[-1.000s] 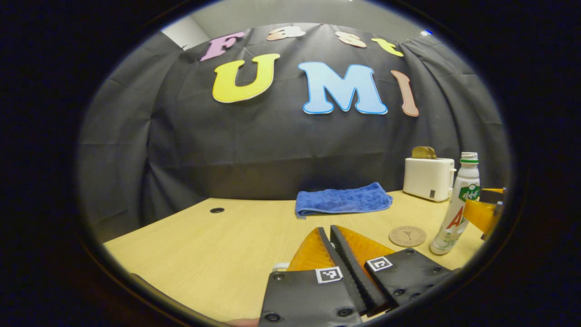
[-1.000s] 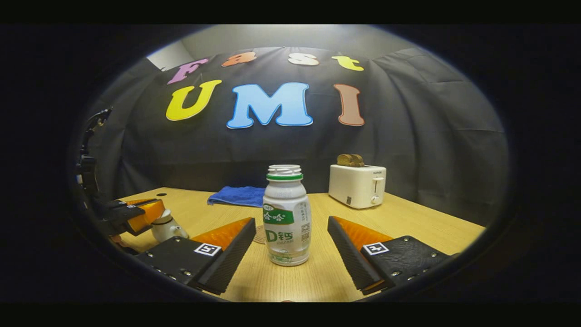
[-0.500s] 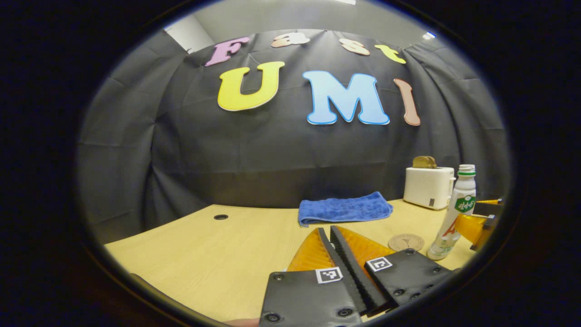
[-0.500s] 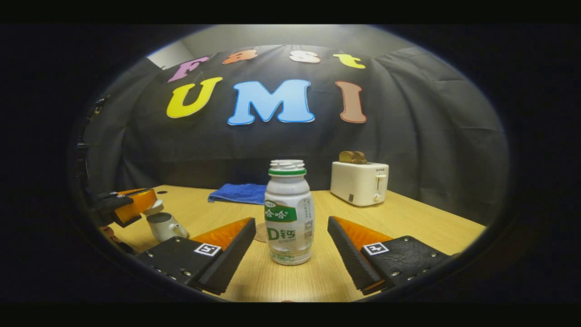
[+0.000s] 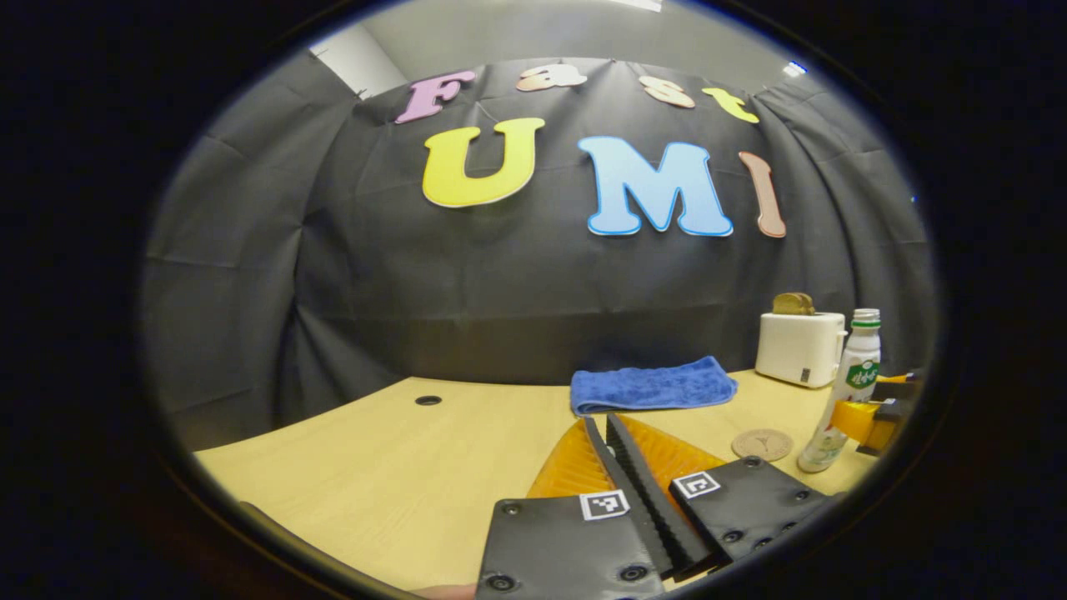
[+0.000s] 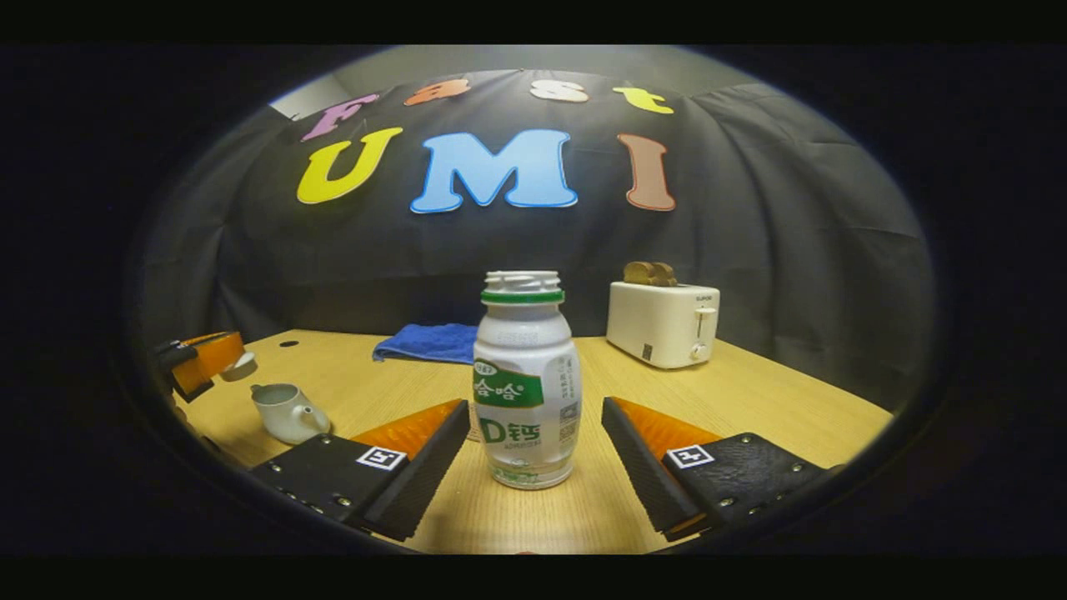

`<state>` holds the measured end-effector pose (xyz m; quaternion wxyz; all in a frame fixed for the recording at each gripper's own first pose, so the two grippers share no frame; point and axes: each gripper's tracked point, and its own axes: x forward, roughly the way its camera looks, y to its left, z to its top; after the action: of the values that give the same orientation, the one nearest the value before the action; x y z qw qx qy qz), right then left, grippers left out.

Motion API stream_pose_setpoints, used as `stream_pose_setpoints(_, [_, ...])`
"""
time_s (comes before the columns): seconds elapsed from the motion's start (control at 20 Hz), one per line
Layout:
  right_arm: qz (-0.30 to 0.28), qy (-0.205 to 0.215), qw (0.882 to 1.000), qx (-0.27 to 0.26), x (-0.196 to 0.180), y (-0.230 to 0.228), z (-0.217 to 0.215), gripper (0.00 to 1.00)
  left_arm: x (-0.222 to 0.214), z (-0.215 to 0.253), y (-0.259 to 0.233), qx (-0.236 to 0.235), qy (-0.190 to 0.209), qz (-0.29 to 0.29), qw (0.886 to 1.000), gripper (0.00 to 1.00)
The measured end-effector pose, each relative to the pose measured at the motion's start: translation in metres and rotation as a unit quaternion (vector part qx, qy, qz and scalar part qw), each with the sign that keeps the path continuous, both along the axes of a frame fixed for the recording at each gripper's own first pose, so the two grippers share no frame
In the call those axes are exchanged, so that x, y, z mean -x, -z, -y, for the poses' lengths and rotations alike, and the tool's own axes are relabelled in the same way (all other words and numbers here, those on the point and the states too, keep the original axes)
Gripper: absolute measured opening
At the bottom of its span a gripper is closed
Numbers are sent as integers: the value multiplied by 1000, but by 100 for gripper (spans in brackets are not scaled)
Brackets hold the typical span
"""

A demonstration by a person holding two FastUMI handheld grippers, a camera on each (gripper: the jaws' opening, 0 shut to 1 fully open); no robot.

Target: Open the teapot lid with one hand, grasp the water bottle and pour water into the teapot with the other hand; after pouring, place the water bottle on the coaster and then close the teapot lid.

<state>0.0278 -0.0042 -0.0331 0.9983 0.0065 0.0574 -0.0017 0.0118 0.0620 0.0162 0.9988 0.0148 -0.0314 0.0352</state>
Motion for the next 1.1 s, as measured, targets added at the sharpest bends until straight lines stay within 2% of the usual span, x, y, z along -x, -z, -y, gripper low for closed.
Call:
stream_pose_setpoints(0.4, [-4, -6, 1000, 24, -7, 1, -6, 96, 5, -40, 7, 2, -26, -6, 1000, 7])
stream_pose_setpoints(0.65, [-12, -18, 999, 30, -9, 4, -13, 78, 7, -43, 7, 1, -27, -6, 1000, 7])
stream_pose_setpoints(0.9, [-10, -32, 998, 53, -6, 3, -21, 73, 8, -44, 6, 2, -27, -6, 1000, 7])
stream_pose_setpoints(1.1, [-4, -35, 997, 75, -5, -2, -26, 73, 9, -46, 7, 3, -27, -6, 1000, 7])
